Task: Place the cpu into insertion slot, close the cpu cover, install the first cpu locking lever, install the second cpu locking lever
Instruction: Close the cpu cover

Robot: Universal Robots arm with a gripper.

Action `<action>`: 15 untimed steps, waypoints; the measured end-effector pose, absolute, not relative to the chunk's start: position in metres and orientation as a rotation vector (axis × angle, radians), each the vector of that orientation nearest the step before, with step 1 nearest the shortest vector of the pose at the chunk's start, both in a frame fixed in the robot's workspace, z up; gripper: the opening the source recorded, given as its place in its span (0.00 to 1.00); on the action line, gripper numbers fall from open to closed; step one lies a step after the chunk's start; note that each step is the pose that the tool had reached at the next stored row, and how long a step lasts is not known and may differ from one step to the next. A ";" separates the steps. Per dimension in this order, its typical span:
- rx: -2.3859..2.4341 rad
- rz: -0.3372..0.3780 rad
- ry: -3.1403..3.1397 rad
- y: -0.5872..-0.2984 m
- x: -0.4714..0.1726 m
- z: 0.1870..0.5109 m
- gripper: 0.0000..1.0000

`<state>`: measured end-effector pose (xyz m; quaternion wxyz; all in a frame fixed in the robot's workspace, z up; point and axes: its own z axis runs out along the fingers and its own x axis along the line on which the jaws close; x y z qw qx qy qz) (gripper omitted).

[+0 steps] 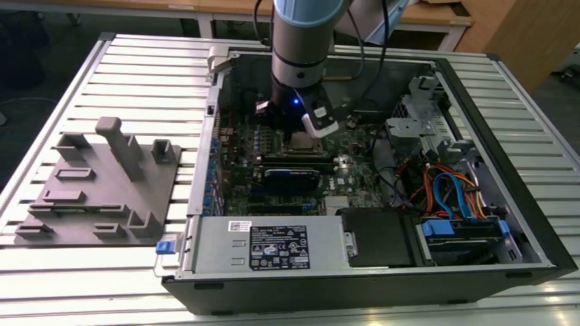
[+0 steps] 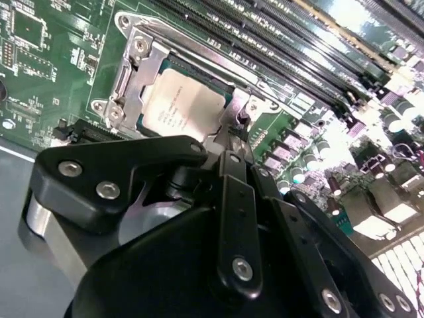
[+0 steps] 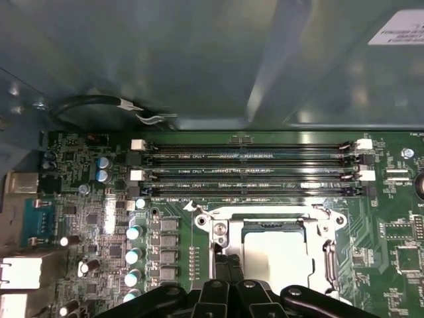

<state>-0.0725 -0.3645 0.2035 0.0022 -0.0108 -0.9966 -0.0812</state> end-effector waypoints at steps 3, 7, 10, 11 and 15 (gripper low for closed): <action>-0.034 -0.258 -3.126 -0.365 -0.072 0.200 0.10; -0.034 -0.259 -3.126 -0.365 -0.072 0.199 0.10; -0.034 -0.266 -3.126 -0.364 -0.072 0.198 0.10; -0.034 -0.267 -3.126 -0.364 -0.072 0.197 0.10; -0.034 -0.270 -3.125 -0.365 -0.073 0.196 0.10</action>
